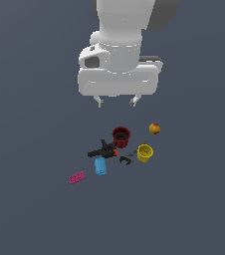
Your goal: Pick up a designated object from a clutter of objects.
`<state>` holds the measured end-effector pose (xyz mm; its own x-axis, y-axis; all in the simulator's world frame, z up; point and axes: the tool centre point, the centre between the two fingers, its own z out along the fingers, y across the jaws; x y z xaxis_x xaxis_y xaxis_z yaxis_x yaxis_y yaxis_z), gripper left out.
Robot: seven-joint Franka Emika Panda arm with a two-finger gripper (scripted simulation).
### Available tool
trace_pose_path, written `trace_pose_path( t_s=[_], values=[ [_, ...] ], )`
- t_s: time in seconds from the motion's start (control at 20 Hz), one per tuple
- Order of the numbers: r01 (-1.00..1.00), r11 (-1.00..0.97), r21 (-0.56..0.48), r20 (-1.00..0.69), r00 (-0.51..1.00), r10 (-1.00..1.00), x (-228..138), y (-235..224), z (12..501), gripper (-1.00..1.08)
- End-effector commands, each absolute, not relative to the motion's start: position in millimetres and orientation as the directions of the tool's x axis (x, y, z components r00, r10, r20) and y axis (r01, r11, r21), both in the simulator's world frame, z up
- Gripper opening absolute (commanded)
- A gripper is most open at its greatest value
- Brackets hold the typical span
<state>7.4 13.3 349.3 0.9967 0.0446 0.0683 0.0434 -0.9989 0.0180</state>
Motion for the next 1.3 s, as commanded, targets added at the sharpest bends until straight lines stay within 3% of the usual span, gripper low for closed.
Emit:
trace_pose_path(
  t_s=[0.0, 0.75, 1.25],
  values=[
    [0.043, -0.999, 0.018, 0.068, 0.997, 0.045, 7.4, 13.2, 349.3, 1.0],
    [0.043, -0.999, -0.003, 0.115, 0.992, 0.043, 11.5, 25.1, 369.7, 1.0],
    [0.057, -0.998, 0.0, 0.102, 0.993, 0.056, 26.9, 16.9, 340.3, 1.0]
  ],
)
